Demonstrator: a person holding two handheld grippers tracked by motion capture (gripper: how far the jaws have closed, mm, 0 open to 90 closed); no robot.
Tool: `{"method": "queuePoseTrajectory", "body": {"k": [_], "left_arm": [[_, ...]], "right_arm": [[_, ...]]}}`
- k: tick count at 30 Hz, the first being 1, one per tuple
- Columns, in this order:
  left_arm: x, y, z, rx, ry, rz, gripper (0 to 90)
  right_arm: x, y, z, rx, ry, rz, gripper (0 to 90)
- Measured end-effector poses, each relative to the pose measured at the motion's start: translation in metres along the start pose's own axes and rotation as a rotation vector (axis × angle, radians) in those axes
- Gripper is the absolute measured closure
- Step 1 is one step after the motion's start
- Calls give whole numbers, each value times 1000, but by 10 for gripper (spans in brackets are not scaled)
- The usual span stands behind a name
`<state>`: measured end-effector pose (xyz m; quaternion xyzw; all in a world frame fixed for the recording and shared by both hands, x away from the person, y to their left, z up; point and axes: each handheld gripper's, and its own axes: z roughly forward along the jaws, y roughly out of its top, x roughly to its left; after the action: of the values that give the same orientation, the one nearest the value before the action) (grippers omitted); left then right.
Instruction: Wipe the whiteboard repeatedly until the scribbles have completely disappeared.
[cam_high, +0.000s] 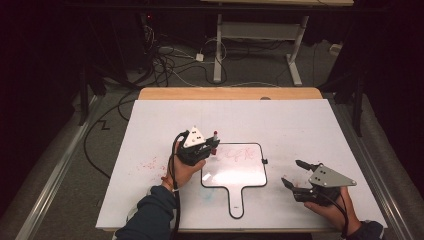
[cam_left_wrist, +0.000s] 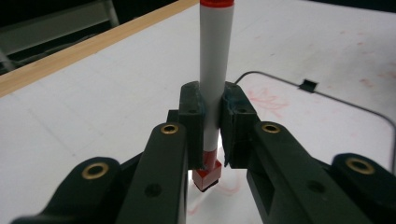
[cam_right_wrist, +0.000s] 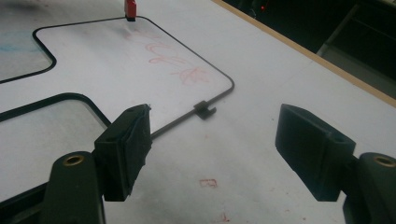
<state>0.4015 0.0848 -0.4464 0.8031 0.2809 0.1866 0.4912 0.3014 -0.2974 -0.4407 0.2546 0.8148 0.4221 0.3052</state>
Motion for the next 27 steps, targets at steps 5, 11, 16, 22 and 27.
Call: {"method": "queuePoseTrajectory", "body": {"k": [5, 11, 16, 22, 27], "left_arm": [[8, -8, 7, 19, 66, -60, 781], [10, -9, 14, -4, 103, -85, 781], [0, -4, 27, -14, 84, -73, 783], [-22, 5, 42, -12, 27, -8, 783], [-21, 5, 39, 3, 58, 38, 783]], "right_arm": [[0, -1, 2, 7, -1, -2, 277], [2, -2, 0, 6, -11, -32, 277], [5, -3, -1, 8, -7, -44, 277], [6, -4, 0, 17, -4, -53, 276], [6, -4, -1, 15, -7, -54, 277]]}}
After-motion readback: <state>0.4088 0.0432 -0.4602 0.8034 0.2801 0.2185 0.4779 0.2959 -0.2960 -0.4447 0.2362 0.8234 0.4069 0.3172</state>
